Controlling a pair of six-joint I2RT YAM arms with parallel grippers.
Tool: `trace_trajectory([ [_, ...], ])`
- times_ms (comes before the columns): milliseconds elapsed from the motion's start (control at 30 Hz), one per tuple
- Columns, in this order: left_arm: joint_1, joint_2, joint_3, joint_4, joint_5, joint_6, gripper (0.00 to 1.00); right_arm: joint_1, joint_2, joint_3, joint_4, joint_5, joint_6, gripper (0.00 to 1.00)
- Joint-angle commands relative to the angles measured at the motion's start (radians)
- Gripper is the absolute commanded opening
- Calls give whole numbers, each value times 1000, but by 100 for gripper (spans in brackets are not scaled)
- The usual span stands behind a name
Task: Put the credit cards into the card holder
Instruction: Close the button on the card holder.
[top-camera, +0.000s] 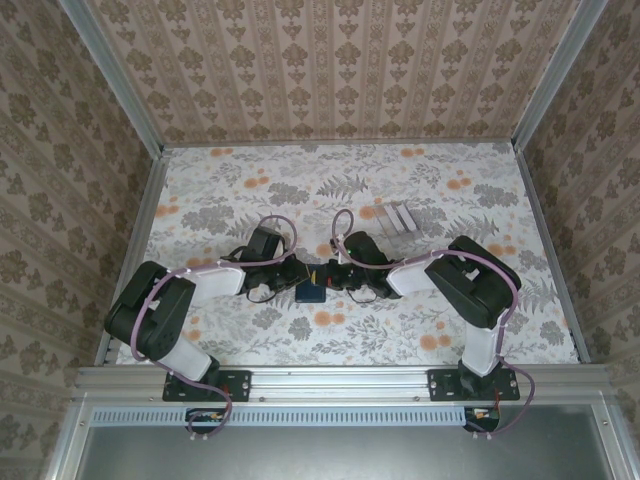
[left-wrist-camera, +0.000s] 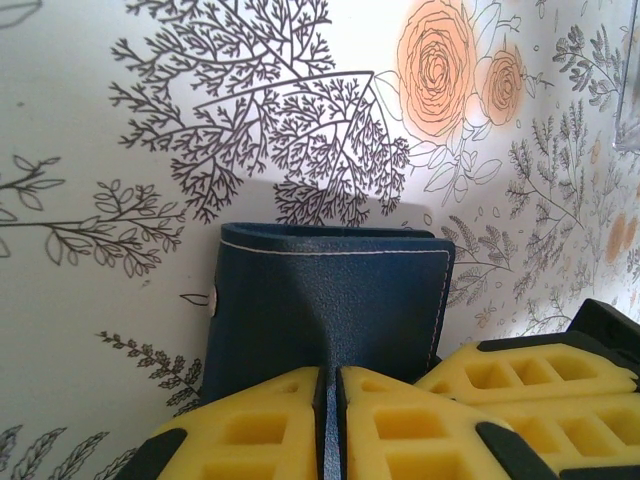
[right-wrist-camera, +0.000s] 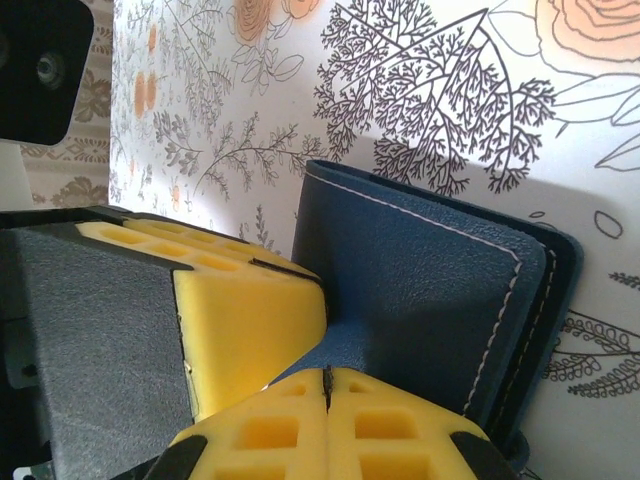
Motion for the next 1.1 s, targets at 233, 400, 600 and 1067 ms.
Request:
trace_trajectory([
  [233, 12, 13, -21, -52, -23, 17, 14, 11, 88, -50, -221, 216, -59, 0],
  [400, 16, 8, -24, -46, -22, 15, 14, 16, 59, -37, -375, 350, -91, 0],
  [600, 24, -3, -18, -52, -24, 16, 14, 25, 48, -33, -365, 338, -118, 0],
  [1067, 89, -317, 137, -474, -270, 255, 42, 16, -307, 45, -256, 216, -147, 44],
])
